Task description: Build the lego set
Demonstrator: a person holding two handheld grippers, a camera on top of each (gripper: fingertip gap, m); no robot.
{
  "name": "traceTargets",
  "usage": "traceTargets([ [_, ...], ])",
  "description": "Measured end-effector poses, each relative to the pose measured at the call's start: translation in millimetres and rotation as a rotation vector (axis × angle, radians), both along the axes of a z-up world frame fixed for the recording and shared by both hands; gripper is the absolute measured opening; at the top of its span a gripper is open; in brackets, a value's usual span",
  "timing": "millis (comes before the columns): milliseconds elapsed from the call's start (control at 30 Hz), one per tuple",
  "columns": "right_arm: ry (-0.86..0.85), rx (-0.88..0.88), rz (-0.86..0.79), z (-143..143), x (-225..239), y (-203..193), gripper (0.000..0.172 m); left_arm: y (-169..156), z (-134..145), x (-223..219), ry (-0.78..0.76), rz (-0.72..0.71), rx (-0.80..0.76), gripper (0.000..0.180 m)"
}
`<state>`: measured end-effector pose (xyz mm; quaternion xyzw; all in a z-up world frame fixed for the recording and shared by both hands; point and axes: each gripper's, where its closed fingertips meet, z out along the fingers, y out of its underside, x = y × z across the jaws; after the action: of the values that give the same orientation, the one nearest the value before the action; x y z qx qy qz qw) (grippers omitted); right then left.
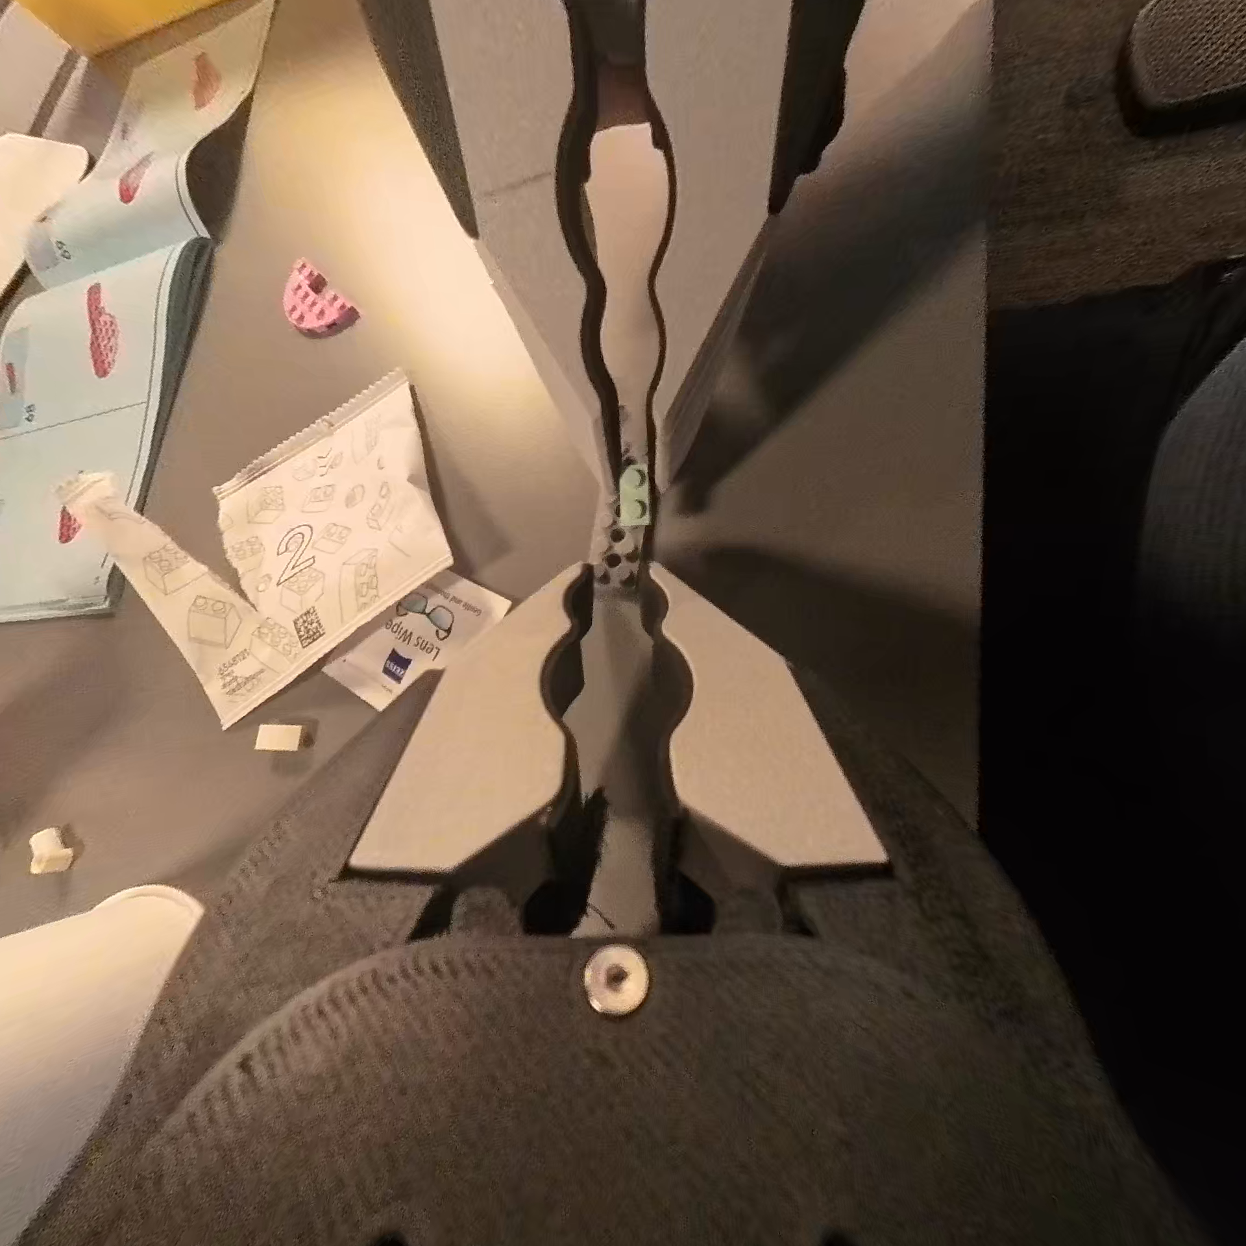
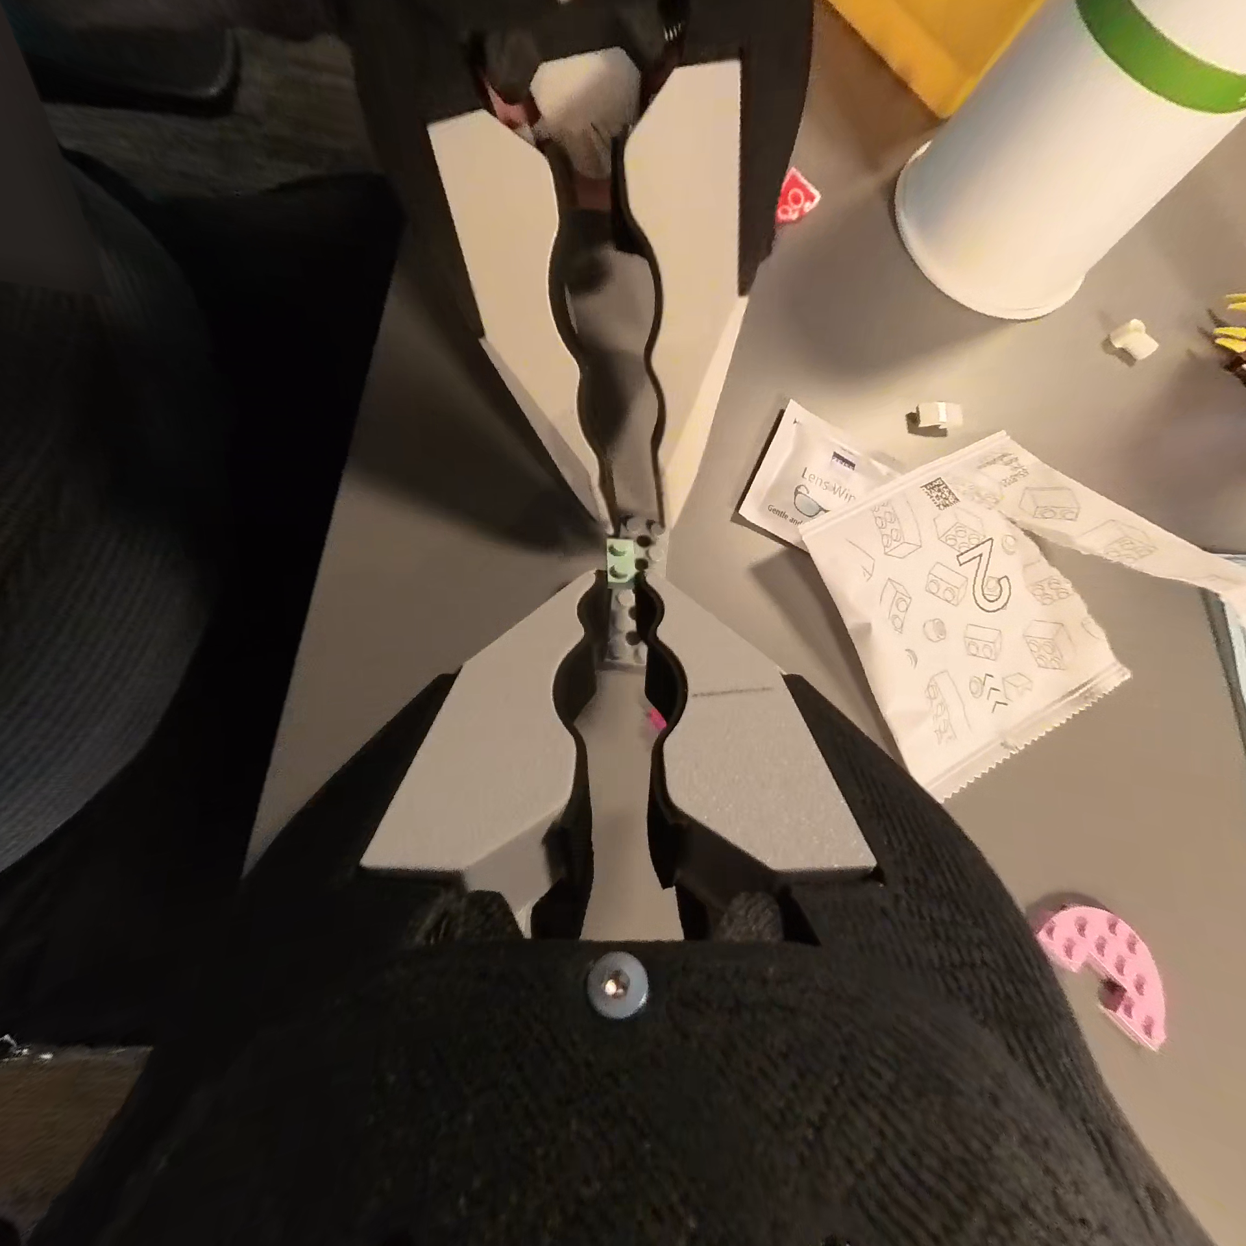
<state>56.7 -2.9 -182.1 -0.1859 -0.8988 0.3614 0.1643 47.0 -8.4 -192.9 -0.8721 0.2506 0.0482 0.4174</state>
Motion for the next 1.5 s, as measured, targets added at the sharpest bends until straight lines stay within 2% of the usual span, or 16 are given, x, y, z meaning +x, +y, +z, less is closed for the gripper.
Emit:
traceTargets([
  [200,-0.011,-0.006,-0.036,-3.1,-4.4,3.3,0.006,1.1,1.2,-0.8,-0.074,-0.015,-0.013,0.027],
  [267,-0.018,-0.022,-0.048,-2.9,-4.9,2.8,0.006,2.2,0.6,-0.5,-0.089,-0.033,-0.028,0.027],
  [367,-0.030,-0.039,-0.070,-2.9,-5.8,2.9,0.006,4.2,-1.3,0.9,-0.108,-0.042,-0.066,0.015],
  [600,-0.070,-0.071,-0.102,-5.3,-5.1,1.9,0.006,4.5,-1.7,0.5,-0.095,-0.025,-0.079,0.015],
  [867,-0.062,-0.045,-0.100,-7.8,-5.6,0.4,0.006,3.3,-1.7,1.3,-0.166,-0.013,-0.065,0.014],
  [1067,-0.031,-0.017,-0.111,-8.1,-6.2,-0.5,0.011,2.6,-1.6,2.8,-0.192,0.001,-0.062,0.014],
  [1233,-0.011,0.004,-0.138,-8.0,-10.1,2.7,0.023,2.7,-1.3,2.7,-0.217,0.023,-0.064,0.014],
  [1367,0.077,0.019,-0.129,1.8,-10.5,2.2,0.038,3.4,-0.9,-1.3,-0.224,0.060,-0.058,0.014],
  [1400,0.130,0.044,-0.114,5.7,-9.8,1.2,0.040,3.7,-0.4,-3.4,-0.234,0.076,-0.057,0.014],
  [1433,0.200,0.086,-0.095,9.5,-9.2,0.3,0.040,4.5,2.0,-5.4,-0.249,0.091,-0.046,0.000],
  [1500,0.358,0.209,-0.059,14.7,-9.2,-0.6,0.040,7.4,10.6,-11.8,-0.296,0.139,-0.009,0.000],
])
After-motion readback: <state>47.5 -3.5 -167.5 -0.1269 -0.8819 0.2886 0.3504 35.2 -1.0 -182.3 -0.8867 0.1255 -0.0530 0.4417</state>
